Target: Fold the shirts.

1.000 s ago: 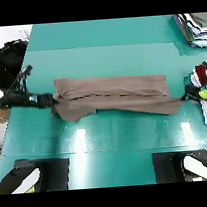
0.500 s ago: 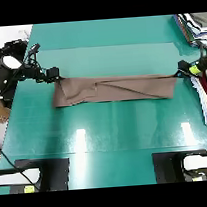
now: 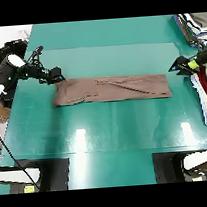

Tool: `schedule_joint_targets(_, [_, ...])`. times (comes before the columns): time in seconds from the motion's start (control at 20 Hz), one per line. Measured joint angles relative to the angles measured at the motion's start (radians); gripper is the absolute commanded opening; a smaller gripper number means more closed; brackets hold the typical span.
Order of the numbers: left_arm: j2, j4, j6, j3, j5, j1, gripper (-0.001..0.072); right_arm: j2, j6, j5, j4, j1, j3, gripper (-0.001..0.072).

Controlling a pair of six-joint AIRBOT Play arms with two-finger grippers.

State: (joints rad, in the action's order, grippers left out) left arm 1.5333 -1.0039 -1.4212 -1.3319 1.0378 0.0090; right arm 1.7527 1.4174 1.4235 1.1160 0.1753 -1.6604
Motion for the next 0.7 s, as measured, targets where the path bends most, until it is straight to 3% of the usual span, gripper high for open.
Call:
schedule_joint_targets(0.4, [0.000, 0.043, 0.020, -0.001, -0.066, -0.178, 0.0027, 0.019, -0.108, -0.010, -0.216, 0.107, 0.247, 0.0624])
schedule_joint_targets(0.5, [0.009, 0.044, 0.012, -0.002, -0.103, -0.224, 0.0027, 0.039, -0.126, -0.016, -0.273, 0.089, 0.275, 0.0482])
schedule_joint_targets(0.6, [0.029, 0.045, 0.001, -0.012, -0.127, -0.263, 0.0027, 0.061, -0.139, -0.024, -0.287, 0.058, 0.281, 0.0123])
schedule_joint_targets(0.65, [0.044, 0.045, -0.005, -0.024, -0.135, -0.282, 0.0026, 0.068, -0.148, -0.031, -0.283, 0.040, 0.278, 0.0019])
schedule_joint_targets(0.7, [0.062, 0.046, -0.008, -0.039, -0.143, -0.298, 0.0027, 0.069, -0.157, -0.037, -0.282, 0.025, 0.270, 0.0018])
